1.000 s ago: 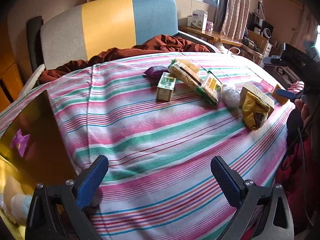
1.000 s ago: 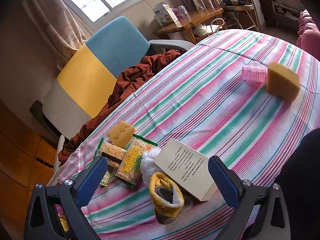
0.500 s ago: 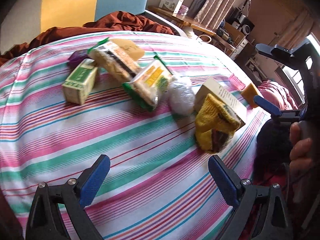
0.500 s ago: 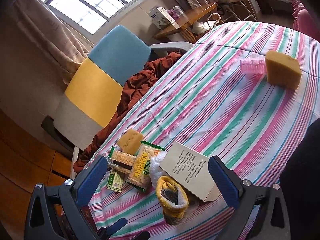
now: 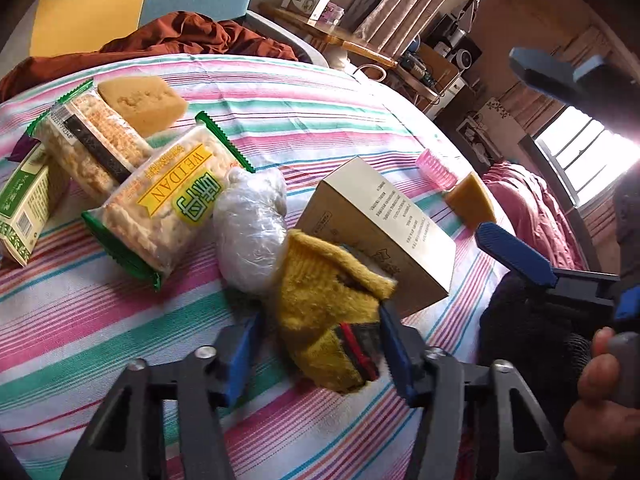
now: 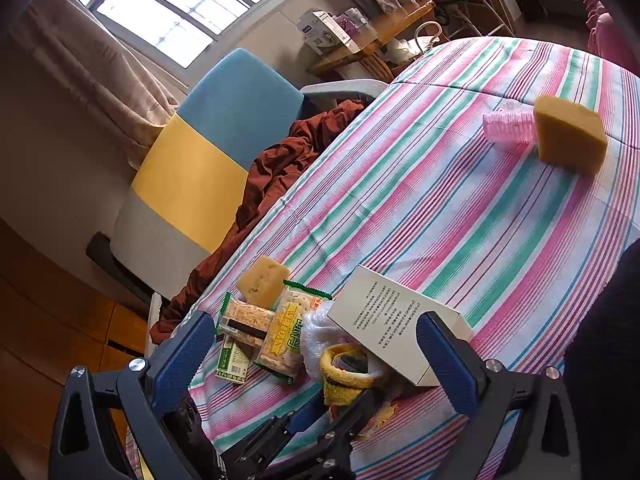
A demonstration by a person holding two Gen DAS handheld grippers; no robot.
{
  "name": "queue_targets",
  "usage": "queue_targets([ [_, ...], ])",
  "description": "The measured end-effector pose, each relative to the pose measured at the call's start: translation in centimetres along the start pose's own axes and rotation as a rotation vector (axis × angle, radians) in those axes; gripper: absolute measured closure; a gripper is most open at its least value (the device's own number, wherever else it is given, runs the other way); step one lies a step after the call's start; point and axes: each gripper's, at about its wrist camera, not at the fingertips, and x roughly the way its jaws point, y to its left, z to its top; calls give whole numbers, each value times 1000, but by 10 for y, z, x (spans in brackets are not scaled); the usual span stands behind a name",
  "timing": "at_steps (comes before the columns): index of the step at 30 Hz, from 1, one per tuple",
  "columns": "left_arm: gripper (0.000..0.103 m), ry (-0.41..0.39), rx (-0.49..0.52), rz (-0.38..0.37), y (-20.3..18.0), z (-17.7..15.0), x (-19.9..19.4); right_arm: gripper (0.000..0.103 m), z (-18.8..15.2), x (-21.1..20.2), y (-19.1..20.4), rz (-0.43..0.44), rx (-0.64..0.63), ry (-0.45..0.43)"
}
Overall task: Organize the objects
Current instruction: 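Grasp the yellow knitted glove with the left tool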
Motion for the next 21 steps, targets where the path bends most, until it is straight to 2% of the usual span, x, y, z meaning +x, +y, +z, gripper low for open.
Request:
queue_targets([
  [2, 66, -32, -1, 1, 4, -5, -11, 0, 0, 0, 0, -5, -5, -1],
  [4, 69, -41, -11, -9, 11, -12, -22, 0, 0, 0, 0, -13, -5, -1],
  [10, 69, -51, 17, 43, 36, -43, -67, 0, 0, 2, -1, -41, -2, 8],
  [15, 66, -77, -43, 82, 69, -74, -109, 0, -2, 5, 2, -59, -21, 22],
  [16, 61, -90, -57, 97, 74, -79, -113, 0, -2, 6, 3, -63, -26, 28],
  [18, 42, -115, -101, 138, 87, -82, -121, 0, -3, 7, 5, -73, -37, 35],
  [19, 27, -131, -135, 155, 94, -83, -125, 0, -4, 8, 5, -78, -42, 41],
  [21, 23, -155, -186, 147, 102, -80, -127, 0, -5, 12, 6, -89, -49, 59],
])
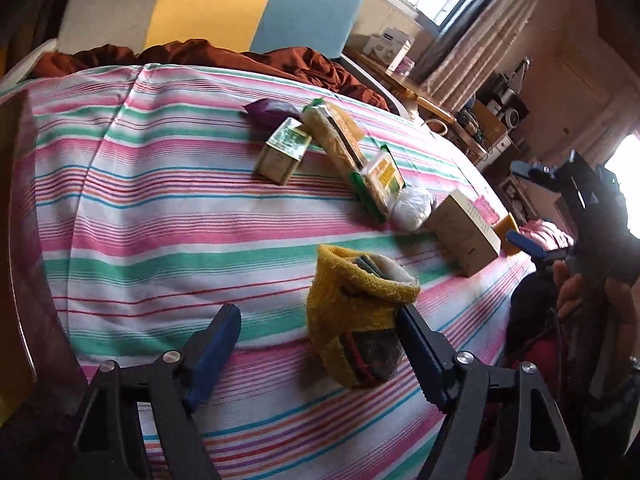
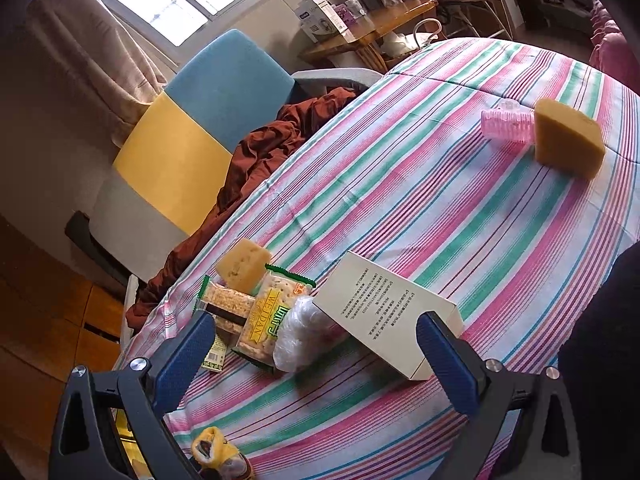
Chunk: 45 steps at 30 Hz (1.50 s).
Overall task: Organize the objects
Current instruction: 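Grasp the yellow knitted glove with the left tool, then grasp the white printed box with the right tool while the left tool holds the glove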
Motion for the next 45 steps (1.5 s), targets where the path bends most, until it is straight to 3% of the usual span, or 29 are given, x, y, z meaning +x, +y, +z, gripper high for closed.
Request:
queue_targets([
  [5, 20, 41, -25, -27, -1, 5, 11, 0, -1, 3, 2, -31, -17, 16],
  [13, 22, 61, 112, 88, -43, 13, 47, 0, -1, 5, 1, -69, -11, 22],
  [19, 32, 18, 209, 146, -47, 10, 59, 0, 11, 20, 14, -206, -134, 89],
  [21, 34, 10, 208, 136, -43, 10, 57, 0, 22, 31, 22, -272, -229, 142],
  [24, 35, -4, 212, 124, -41, 9, 56, 0, 28, 56, 29, -447, -403, 250],
  [27, 35, -10, 205, 123, -40, 8, 55, 1, 22, 88, 19, -512, -463, 401],
  [28, 35, -12, 201, 120, -40, 8, 55, 2, 16, 97, 15, -519, -466, 453],
  [30, 35, -15, 196, 109, -38, 7, 54, 20, 6, 107, 13, -515, -460, 495],
  [31, 37, -16, 196, 105, -38, 7, 52, 43, 3, 106, 14, -502, -442, 489],
  [32, 41, -17, 198, 106, -37, 7, 51, 52, -1, 104, 14, -479, -418, 483],
  [35, 54, -22, 160, 86, -27, 7, 44, 52, -19, 97, 20, -452, -398, 486],
  [38, 60, -30, 129, 61, -17, 4, 35, 52, -46, 85, 28, -407, -397, 484],
  [42, 62, -45, 111, 63, -9, -6, 22, 52, -77, 72, 42, -321, -420, 480],
  [45, 62, -56, 103, 67, -3, -14, 13, 52, -95, 72, 52, -332, -508, 444],
])
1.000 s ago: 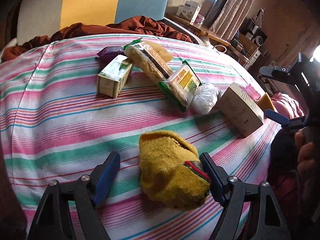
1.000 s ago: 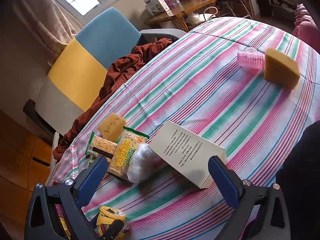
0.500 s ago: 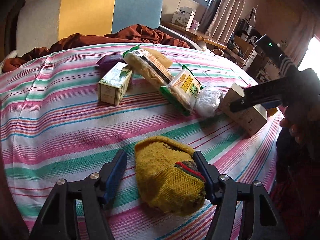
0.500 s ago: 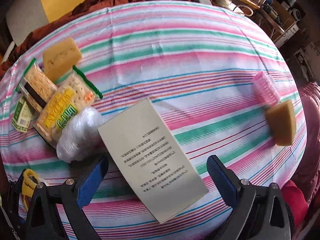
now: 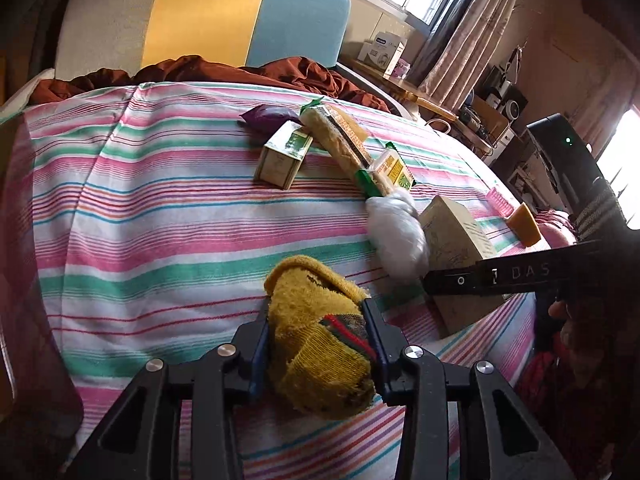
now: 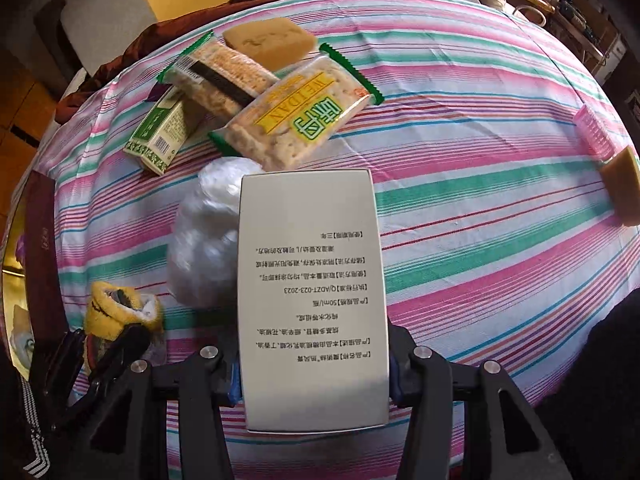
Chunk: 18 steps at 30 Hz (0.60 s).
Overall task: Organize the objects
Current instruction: 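Grasp the white printed box with the right tool while the left tool holds the glove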
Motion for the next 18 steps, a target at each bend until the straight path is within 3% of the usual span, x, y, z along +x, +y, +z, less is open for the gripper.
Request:
queue_targets([
  [3, 62, -11, -5, 13, 4, -8, -9, 52, -2, -2, 1, 18, -6, -55],
  [5, 62, -19, -8, 23, 6, -13, -14, 52, 2, -4, -9, -27, 31, -82],
  [11, 61, -34, 3, 58, 7, -22, -20, 52, -5, -2, -17, -78, 14, -66],
  [18, 61, -49, 46, 93, 0, -26, -20, 52, -15, -5, -17, -53, -45, -65],
])
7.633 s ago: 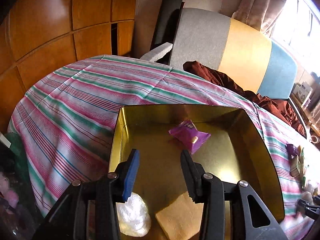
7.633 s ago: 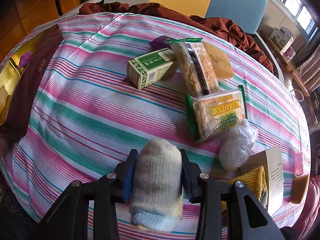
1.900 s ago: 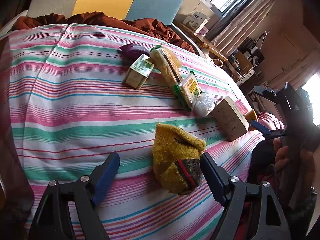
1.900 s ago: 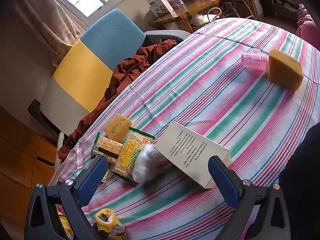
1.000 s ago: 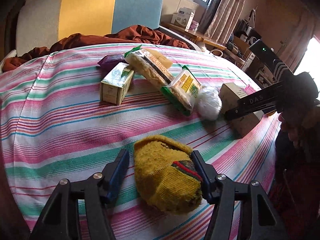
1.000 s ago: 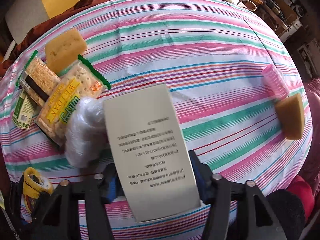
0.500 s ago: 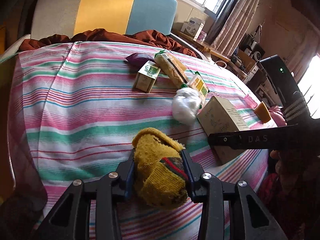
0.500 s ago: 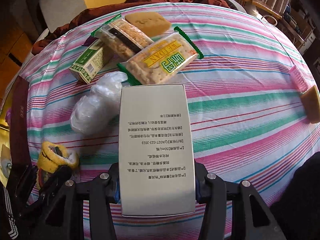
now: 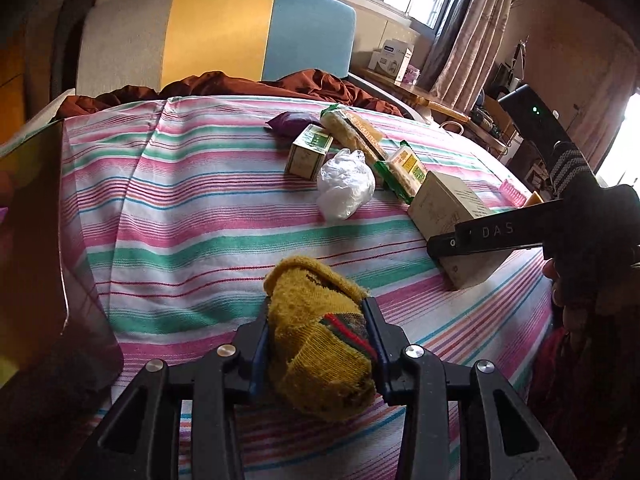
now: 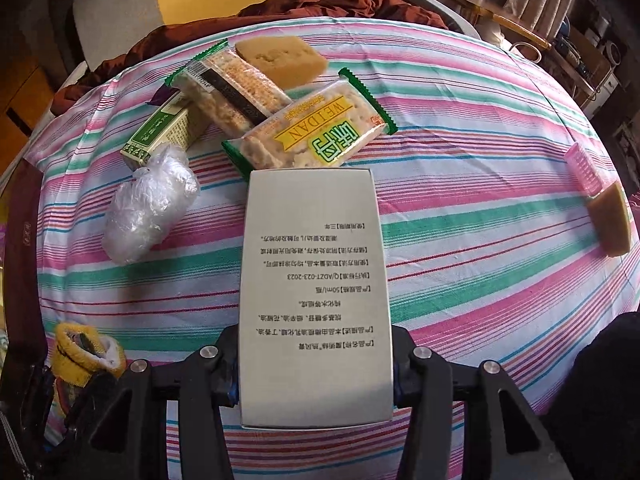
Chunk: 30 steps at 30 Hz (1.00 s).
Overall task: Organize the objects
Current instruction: 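Grasp the white printed box with the right tool while the left tool holds the glove, then carry the yellow glove into the gold tray and open the left tool while the right tool holds the box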
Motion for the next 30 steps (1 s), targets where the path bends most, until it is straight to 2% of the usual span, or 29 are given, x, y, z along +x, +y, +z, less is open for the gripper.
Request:
queue_targets([
  [8, 61, -11, 29, 29, -4, -2, 0, 52, -11, -3, 1, 2, -61, -7],
  [9, 61, -12, 27, 32, -4, -3, -1, 52, -3, -2, 2, 0, -65, -7],
  [11, 62, -13, 30, 39, -5, -3, -2, 52, 2, 3, 20, -4, -72, -8],
  [13, 64, -8, 26, 46, -5, -3, -5, 52, 0, 2, 20, -5, -81, -9],
  [14, 67, -8, 23, 50, -6, -2, -7, 52, 9, 4, 39, -8, -86, -10],
  [18, 69, -15, 23, 70, -4, 0, -22, 52, 14, 6, 49, -21, -115, -15],
  [21, 70, -34, -1, 70, 3, 4, -40, 52, 11, 7, 54, -22, -119, -16],
  [26, 70, -128, -49, 81, 24, 22, -91, 52, 18, 8, 55, -25, -126, -17],
  [30, 70, -201, -113, 191, 74, 41, -135, 52, 16, 4, 60, -44, -149, -24],
])
